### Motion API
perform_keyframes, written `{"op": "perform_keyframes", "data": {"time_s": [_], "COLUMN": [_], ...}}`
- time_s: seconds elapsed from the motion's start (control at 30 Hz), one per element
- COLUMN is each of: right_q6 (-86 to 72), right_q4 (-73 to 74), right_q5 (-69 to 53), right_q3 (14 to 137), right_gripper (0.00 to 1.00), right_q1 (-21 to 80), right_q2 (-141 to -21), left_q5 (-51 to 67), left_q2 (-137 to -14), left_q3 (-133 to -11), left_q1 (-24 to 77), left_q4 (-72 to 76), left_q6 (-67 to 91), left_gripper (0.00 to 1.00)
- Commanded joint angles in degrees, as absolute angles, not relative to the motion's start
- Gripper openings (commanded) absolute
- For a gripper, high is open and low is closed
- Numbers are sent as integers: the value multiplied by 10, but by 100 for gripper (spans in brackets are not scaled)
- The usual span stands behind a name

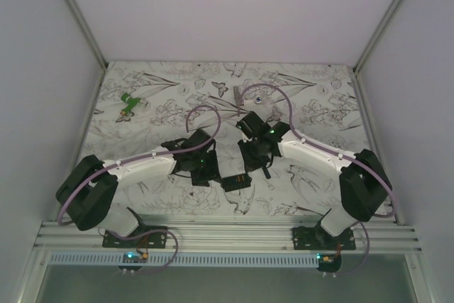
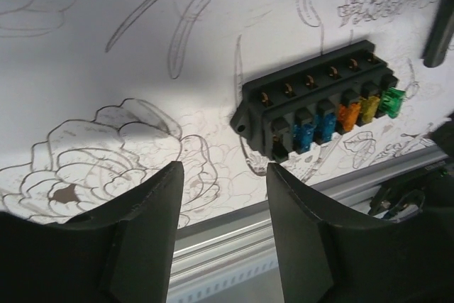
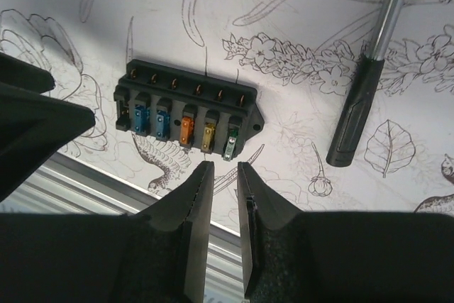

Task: Snap on the fuse box
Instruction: Install the fuse at the fuse box base.

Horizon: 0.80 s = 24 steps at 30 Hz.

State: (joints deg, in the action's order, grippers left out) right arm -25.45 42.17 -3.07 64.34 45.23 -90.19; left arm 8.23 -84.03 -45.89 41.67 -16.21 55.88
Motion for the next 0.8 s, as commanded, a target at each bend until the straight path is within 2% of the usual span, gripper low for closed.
{"op": "perform_keyframes", "data": {"time_s": [0.0, 0.23, 0.53, 0.77], "right_q6": [-308, -329, -332, -332], "right_q4": [443, 446, 441, 436], "right_q5": [-20, -8, -12, -17], "right_q3": [660, 662, 665, 666], "right_gripper": [27, 29, 20, 19], "right_q1": [455, 456, 458, 462], "right_q2": [-923, -939, -952, -964], "left_q5": [117, 141, 149, 156], "left_q2": [-857, -878, -883, -891], "left_q3": [-473, -472, -468, -468], "left_q1": [419, 419, 418, 418], "left_q4": [-134, -99, -82, -74], "left_q6": [554, 559, 559, 560], "left_gripper": [54, 55, 55, 54]}}
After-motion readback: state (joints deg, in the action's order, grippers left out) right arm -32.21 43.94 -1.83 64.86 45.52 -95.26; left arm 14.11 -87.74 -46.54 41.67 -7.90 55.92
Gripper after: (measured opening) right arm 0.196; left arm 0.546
